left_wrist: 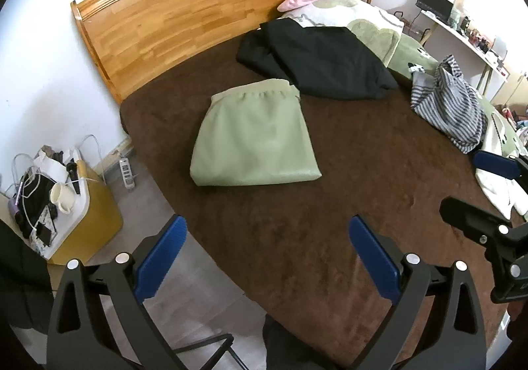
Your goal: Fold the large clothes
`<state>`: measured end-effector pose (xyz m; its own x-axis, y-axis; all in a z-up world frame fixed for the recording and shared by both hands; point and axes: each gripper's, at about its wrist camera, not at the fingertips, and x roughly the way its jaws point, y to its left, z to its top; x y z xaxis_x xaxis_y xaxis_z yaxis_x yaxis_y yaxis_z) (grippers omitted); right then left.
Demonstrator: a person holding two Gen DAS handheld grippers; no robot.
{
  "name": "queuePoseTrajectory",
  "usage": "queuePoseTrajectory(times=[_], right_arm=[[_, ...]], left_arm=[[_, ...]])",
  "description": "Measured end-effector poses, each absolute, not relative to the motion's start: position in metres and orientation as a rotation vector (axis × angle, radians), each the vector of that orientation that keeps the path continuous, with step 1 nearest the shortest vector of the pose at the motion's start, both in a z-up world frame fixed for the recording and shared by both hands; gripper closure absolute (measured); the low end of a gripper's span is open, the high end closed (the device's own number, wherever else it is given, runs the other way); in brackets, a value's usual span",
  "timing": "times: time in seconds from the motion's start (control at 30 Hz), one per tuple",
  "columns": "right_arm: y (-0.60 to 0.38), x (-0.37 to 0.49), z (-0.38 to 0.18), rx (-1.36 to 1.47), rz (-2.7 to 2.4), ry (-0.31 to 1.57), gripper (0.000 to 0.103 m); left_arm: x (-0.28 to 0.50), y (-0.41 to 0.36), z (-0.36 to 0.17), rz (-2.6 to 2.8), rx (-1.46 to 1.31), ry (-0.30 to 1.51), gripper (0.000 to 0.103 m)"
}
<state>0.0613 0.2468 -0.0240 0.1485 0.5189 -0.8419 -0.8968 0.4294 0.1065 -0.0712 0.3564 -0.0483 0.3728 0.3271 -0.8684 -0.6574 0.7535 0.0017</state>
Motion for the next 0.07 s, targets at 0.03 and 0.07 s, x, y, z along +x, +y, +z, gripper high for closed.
queuePoseTrajectory(times=[0.03,0.07], right_arm=[[0.2472,0.0612,-0.0242,-0.483,1.077,0.956,0.006],[0.2471,0.0608,-0.0249,-0.485,1.078,0.957,0.006]], left_arm=[[-0.0709,0.3563,-0.0484,0.648,-0.379,1.006,0.007],[-0.0708,0.3558,-0.0488,0.647,-0.383,1.007,0.007]])
